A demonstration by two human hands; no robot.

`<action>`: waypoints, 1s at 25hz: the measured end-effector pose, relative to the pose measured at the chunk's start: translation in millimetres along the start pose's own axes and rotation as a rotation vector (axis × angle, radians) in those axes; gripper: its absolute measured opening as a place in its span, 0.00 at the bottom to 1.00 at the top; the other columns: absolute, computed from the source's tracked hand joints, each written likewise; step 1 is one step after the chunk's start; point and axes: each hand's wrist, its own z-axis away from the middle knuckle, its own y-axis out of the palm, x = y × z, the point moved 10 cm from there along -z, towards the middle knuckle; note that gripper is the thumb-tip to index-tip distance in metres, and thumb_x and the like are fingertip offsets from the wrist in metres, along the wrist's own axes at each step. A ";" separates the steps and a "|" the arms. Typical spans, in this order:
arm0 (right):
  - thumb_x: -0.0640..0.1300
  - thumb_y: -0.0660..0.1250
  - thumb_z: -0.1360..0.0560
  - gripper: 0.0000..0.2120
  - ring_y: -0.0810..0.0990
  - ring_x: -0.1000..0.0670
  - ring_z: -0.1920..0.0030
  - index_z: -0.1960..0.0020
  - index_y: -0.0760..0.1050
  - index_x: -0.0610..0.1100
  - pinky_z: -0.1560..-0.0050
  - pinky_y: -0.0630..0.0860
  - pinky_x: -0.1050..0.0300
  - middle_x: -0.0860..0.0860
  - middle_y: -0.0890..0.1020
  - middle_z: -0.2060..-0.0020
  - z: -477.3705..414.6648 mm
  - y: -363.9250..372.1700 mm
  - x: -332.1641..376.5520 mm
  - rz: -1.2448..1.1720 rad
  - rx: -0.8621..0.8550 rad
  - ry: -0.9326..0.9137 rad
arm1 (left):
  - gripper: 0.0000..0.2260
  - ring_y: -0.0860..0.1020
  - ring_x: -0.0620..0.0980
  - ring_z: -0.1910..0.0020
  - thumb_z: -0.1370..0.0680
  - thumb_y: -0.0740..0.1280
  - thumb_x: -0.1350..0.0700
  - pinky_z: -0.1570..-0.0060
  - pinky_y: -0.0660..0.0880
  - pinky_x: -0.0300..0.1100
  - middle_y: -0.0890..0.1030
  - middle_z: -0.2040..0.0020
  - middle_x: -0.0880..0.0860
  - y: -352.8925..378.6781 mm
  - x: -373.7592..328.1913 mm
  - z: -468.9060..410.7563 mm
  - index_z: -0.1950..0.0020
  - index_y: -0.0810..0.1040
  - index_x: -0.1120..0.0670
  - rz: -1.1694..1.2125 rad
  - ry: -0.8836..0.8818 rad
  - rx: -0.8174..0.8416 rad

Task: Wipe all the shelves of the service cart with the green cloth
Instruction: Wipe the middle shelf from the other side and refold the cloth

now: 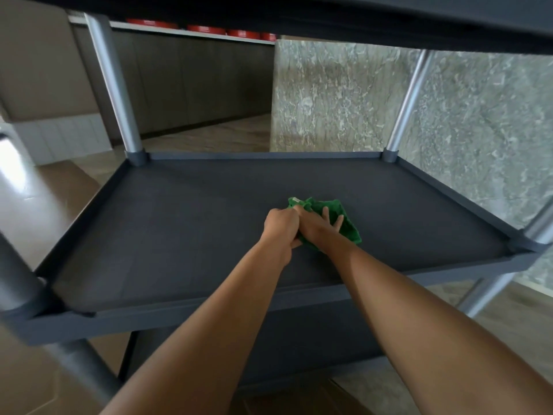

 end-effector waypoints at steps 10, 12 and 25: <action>0.60 0.43 0.22 0.27 0.38 0.46 0.24 0.24 0.55 0.55 0.31 0.29 0.36 0.54 0.52 0.23 15.6 35.5 57.8 -0.011 0.050 -0.060 | 0.16 0.78 0.57 0.45 0.22 0.56 0.61 0.45 0.79 0.52 0.78 0.42 0.61 -59.8 -5.5 -1.3 0.35 0.72 0.60 -0.037 -0.008 -0.080; 0.60 0.43 0.22 0.28 0.39 0.46 0.24 0.24 0.56 0.53 0.31 0.29 0.36 0.54 0.52 0.23 13.8 39.8 62.5 -0.007 0.032 -0.050 | 0.16 0.78 0.57 0.45 0.22 0.56 0.61 0.45 0.78 0.52 0.78 0.42 0.60 -67.5 -6.4 0.0 0.35 0.72 0.60 -0.041 -0.001 -0.075; 0.59 0.41 0.27 0.34 0.37 0.42 0.24 0.24 0.55 0.51 0.34 0.25 0.38 0.52 0.50 0.23 20.2 86.0 141.1 -0.017 0.071 -0.141 | 0.10 0.76 0.53 0.58 0.21 0.57 0.61 0.54 0.77 0.47 0.77 0.54 0.58 -145.9 -13.2 1.1 0.45 0.74 0.63 0.109 0.043 -0.277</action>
